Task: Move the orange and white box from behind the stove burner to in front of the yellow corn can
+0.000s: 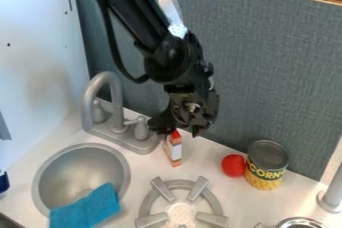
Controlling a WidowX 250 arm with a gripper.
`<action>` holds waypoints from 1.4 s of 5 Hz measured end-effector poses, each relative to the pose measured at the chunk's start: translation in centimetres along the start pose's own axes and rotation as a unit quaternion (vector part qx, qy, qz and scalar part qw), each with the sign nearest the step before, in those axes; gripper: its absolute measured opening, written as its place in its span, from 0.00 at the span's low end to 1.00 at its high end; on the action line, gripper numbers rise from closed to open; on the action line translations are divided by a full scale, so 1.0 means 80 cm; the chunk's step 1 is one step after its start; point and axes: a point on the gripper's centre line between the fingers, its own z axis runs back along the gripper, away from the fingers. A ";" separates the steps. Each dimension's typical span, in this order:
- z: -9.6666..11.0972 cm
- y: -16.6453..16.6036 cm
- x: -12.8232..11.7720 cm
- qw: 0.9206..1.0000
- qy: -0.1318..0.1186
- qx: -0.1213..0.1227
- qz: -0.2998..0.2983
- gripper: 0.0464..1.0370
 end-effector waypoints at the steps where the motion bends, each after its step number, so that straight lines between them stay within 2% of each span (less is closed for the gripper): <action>1: -0.012 0.000 0.000 1.000 -0.009 0.010 0.014 0.97; 2: -0.019 0.000 0.001 1.000 -0.013 0.009 0.026 0.97; 3: -0.027 0.004 0.008 0.999 -0.013 0.019 0.036 0.97; 4: -0.035 0.009 0.009 0.998 -0.021 0.040 0.037 0.97; 5: -0.038 0.005 0.010 0.998 -0.013 0.043 0.054 0.92; 6: -0.044 0.012 0.003 0.997 -0.008 0.059 0.056 0.60; 7: -0.043 0.011 0.004 0.996 -0.002 0.066 0.067 0.36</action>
